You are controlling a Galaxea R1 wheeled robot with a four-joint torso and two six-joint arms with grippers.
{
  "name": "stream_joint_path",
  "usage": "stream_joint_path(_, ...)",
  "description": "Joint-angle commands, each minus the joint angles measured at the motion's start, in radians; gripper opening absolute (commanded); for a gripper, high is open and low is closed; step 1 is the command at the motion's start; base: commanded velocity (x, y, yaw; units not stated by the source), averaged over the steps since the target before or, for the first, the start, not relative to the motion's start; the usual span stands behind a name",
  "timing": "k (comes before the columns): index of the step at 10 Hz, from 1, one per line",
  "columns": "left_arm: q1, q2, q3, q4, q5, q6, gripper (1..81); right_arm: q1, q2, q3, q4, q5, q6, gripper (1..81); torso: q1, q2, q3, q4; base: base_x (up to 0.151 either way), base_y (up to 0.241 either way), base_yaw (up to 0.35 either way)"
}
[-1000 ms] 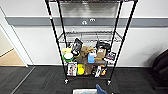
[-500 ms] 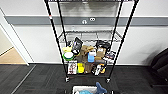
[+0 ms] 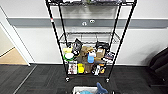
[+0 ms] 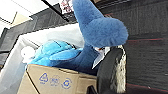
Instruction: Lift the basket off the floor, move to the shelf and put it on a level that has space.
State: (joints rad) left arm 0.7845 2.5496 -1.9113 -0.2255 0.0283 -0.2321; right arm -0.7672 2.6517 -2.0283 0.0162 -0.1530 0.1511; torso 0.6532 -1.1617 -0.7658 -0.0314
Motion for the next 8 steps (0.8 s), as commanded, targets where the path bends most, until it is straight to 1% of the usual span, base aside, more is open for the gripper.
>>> stream_joint_path(1,-0.135,-0.017,0.043,-0.023,0.009,-0.007,1.0,0.136,-0.013,0.047,0.028,0.006,0.005,1.0,-0.062,0.096,0.000,0.000,0.000,0.000,0.000)
stream_joint_path(4,-0.130,-0.017,0.043,-0.023,0.012,-0.009,1.0,0.128,-0.014,0.059,0.030,0.009,0.012,1.0,-0.130,0.200,0.001,0.000,0.000,0.000,0.000)
stream_joint_path(5,-0.127,-0.018,0.044,-0.023,0.012,-0.009,1.0,0.124,-0.014,0.062,0.030,0.010,0.013,1.0,-0.212,0.327,0.001,0.000,0.000,0.000,0.000)
stream_joint_path(6,-0.122,-0.020,0.046,-0.023,0.010,-0.009,1.0,0.117,-0.016,0.066,0.030,0.021,0.018,1.0,-0.172,0.266,0.001,0.000,0.000,0.000,0.000)
stream_joint_path(8,-0.115,-0.021,0.046,-0.023,0.007,-0.009,1.0,0.111,-0.016,0.071,0.030,0.030,0.019,1.0,-0.216,0.333,0.001,0.000,0.000,0.000,0.000)
